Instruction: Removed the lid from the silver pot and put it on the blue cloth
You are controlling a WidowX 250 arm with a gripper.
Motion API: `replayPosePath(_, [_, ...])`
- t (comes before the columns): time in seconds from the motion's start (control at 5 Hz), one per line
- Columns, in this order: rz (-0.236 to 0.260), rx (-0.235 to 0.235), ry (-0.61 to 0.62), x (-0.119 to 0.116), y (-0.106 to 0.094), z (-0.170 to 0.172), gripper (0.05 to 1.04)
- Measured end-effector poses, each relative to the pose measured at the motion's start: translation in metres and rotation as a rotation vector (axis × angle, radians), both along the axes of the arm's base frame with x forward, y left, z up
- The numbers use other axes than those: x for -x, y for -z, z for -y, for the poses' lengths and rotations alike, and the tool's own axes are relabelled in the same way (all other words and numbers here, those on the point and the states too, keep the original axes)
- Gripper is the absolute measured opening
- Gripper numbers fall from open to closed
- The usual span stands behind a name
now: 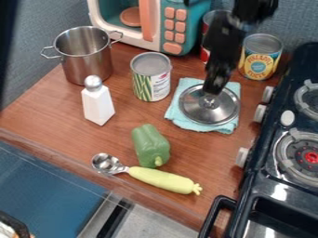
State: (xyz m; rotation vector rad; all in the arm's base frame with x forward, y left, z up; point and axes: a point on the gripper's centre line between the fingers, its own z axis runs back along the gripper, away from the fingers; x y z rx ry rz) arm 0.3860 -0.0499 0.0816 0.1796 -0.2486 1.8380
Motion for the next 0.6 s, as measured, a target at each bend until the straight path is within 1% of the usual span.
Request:
replayPosePath(0.2, [0.059, 0.056, -0.013, 0.009, -0.050, -0.003, 1.001])
replayPosePath(0.4, [0.066, 0.089, -0.037, 0.030, -0.094, -0.019, 1.001])
replayPosePath(0.6, [0.041, 0.080, -0.091, 0.062, -0.130, -0.062, 1.001])
